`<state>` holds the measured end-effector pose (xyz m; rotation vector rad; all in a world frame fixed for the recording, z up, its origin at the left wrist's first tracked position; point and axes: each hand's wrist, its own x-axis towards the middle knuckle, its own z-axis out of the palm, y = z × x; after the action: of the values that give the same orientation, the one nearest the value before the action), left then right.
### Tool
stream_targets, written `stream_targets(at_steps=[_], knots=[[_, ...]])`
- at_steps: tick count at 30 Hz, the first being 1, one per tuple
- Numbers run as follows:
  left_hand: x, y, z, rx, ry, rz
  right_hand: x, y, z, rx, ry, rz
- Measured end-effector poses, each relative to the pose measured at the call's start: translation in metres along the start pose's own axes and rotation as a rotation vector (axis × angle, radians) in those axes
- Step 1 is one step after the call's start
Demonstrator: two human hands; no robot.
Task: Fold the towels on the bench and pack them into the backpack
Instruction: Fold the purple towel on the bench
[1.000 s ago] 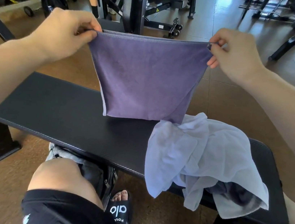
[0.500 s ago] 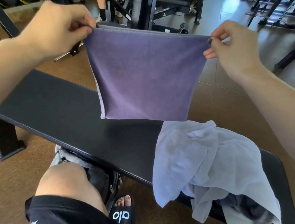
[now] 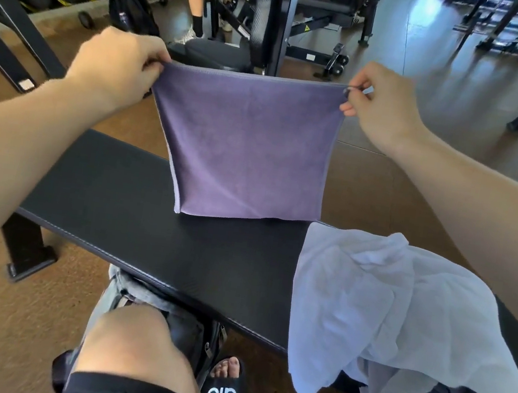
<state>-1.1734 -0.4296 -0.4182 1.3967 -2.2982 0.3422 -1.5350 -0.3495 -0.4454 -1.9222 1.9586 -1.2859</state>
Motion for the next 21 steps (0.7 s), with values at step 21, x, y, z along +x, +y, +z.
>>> stream_targets(at_steps=[21], knots=[[-0.191,-0.076,0.084,-0.146,-0.403,0.286,-0.237,-0.017,0.097,-0.218,-0.414,-0.085]])
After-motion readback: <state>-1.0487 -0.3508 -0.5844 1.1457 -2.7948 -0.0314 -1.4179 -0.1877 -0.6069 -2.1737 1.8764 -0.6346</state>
